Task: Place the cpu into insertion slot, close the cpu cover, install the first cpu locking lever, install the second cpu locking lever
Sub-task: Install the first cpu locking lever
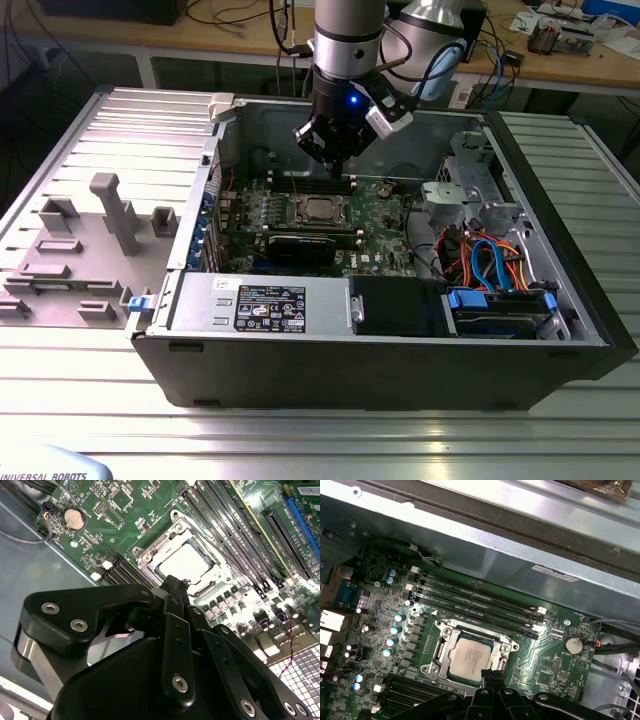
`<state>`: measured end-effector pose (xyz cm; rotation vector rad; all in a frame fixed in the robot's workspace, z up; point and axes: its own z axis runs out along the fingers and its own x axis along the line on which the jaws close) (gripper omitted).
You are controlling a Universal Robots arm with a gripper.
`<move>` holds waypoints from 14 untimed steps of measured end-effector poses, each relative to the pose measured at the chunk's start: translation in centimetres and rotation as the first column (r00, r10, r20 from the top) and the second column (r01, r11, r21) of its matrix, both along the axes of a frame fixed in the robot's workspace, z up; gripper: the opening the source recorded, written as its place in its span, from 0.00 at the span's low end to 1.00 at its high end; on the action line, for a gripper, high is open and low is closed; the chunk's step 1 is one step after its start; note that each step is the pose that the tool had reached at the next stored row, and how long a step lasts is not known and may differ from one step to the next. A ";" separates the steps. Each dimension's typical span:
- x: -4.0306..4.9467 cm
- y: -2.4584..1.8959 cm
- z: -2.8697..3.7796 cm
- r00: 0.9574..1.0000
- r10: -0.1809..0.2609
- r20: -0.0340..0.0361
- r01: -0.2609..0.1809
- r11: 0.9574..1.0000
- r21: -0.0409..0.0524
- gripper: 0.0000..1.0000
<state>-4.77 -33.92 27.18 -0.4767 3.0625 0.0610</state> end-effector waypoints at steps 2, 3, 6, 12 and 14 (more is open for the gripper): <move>0.00 0.00 -0.01 1.000 0.029 0.000 -0.029 1.000 0.000 0.11; 0.00 0.00 -0.02 0.999 0.049 0.000 -0.049 0.999 0.000 0.11; -0.01 0.00 -0.07 0.993 0.116 0.000 -0.116 0.993 0.000 0.11; -0.11 0.00 -0.14 0.999 0.051 0.000 -0.051 0.999 0.000 0.11; -0.11 0.00 -0.15 1.000 -0.002 0.000 0.002 1.000 0.000 0.11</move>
